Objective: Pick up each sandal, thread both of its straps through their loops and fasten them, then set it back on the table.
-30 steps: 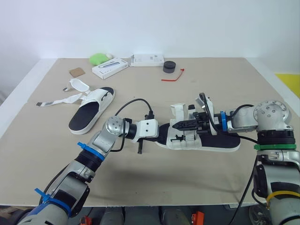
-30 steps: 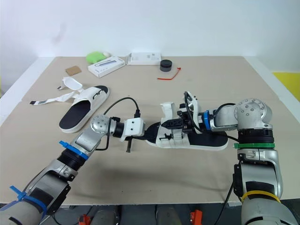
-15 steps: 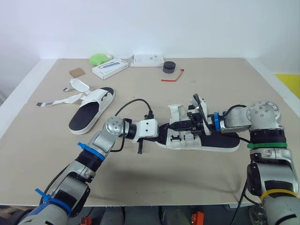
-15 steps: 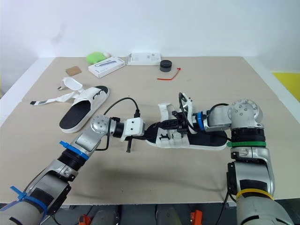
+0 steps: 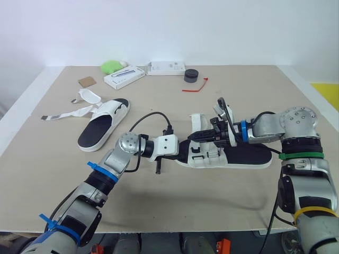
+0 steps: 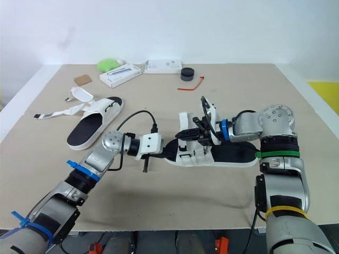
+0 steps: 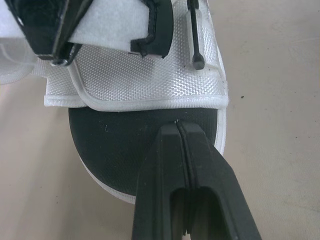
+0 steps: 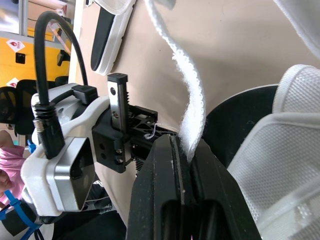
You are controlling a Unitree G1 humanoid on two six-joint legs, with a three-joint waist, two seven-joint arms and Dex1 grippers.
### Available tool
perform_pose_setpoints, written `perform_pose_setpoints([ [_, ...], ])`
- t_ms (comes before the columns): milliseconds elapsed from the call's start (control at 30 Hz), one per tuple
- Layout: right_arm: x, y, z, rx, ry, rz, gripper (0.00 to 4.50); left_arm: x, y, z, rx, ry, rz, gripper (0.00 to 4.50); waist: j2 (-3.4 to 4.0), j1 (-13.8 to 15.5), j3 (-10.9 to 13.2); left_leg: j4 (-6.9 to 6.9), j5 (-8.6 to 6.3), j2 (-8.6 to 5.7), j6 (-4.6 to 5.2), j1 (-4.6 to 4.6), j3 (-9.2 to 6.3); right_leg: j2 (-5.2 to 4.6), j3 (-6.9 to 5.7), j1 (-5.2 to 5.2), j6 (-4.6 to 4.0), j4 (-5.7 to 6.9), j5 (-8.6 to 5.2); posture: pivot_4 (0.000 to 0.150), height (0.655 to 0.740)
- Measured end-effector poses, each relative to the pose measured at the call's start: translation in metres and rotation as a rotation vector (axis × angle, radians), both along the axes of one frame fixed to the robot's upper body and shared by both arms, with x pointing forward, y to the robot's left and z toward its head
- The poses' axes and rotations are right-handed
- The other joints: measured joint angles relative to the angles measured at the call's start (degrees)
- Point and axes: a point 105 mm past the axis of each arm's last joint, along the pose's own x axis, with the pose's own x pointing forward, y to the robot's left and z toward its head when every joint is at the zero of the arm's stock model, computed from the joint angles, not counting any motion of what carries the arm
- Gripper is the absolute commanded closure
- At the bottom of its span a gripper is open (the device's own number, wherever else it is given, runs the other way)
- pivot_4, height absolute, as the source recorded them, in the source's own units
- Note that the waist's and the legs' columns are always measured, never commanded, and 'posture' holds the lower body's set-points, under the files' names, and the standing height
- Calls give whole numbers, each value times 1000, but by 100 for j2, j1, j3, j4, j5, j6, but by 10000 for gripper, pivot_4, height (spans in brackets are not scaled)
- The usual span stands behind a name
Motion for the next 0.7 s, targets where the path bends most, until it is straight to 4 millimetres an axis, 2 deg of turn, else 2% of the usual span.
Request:
perform_pose_setpoints([
  [200, -6, -7, -16, -31, 13, -18, 44534, 0, 0, 0, -3, 0, 1, 45000, 2, 1, -2, 0, 0, 0, 0, -1, 0, 0, 0, 0, 0, -1, -1, 1500, 7400],
  [567, -9, -9, -14, -30, 0, -2, 44534, -2, -1, 0, -6, -2, 0, 45000, 4, 7, -3, -2, -2, 0, 2, -3, -1, 0, 0, 0, 1, -2, -6, 1500, 7400],
  [700, -18, -9, -10, -18, -28, 44, 44534, -2, -2, 0, -9, -3, -2, 45000, 4, 15, -3, -4, -5, -1, 8, -5, -1, -1, 0, 0, 0, -4, -10, 1500, 7400],
])
